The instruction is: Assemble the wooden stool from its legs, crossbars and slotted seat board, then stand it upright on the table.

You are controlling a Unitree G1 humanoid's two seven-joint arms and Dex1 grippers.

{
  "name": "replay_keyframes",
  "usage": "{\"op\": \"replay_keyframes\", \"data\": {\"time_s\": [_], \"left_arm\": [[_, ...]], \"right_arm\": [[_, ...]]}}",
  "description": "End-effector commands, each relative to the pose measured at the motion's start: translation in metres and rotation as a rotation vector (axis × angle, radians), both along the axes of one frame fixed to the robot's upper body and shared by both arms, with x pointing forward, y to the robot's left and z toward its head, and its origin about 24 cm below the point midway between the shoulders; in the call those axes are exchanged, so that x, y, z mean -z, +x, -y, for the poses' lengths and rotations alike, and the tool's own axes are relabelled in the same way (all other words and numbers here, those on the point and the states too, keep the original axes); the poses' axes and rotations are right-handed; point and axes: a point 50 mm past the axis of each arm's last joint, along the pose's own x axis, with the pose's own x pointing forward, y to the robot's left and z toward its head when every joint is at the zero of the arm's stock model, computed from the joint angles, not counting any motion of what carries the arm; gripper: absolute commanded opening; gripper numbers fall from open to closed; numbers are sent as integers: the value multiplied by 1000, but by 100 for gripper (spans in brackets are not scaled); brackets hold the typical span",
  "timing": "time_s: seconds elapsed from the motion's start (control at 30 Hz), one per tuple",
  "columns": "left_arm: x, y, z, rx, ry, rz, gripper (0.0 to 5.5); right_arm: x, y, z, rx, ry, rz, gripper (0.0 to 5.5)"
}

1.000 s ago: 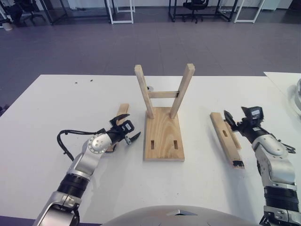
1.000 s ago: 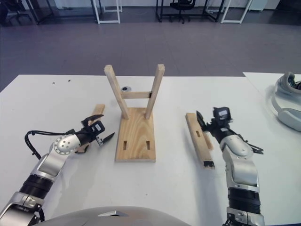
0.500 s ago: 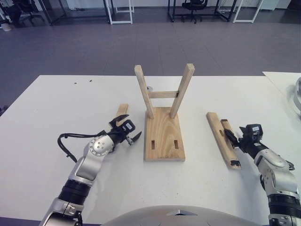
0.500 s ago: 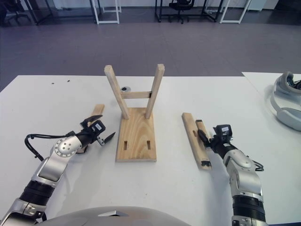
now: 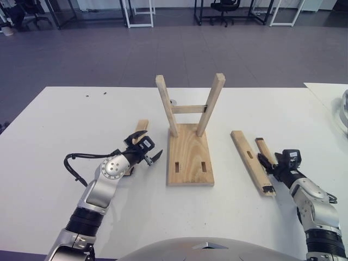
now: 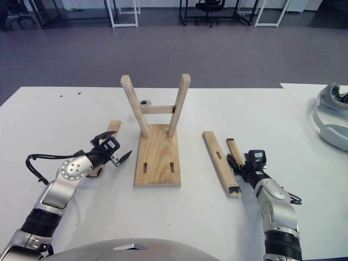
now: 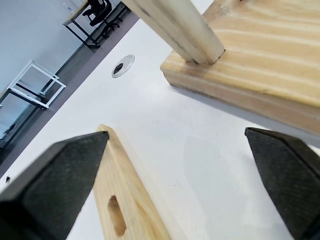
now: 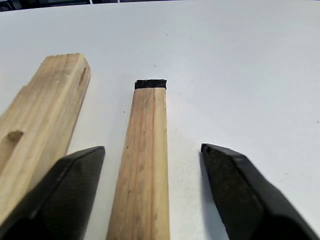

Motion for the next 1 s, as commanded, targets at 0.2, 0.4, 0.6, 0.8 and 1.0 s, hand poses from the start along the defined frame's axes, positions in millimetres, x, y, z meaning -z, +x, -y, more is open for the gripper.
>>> {"op": "replay_keyframes", "data": {"time_s": [0.2,0.4,0.6,0.8,1.0], "left_arm": [[-52,-7,15,-17,-541,61,502],[-96,-2,28,36,-914,48,502],[-152,9,46,203,-1235,-8,502],[-182,16,68,312,-1393,-138,473],[-192,11,73,320,-1461,-193,361]], "right_arm": [[22,-12,5,40,-33,-132,227],[24,-9,-5,-16,-54,-115,134],[-111,56,-49,-215,-21,499,132],[-198,37,-167,-732,19,883,132],[-203,34,-179,-755,-9,926,132]]}}
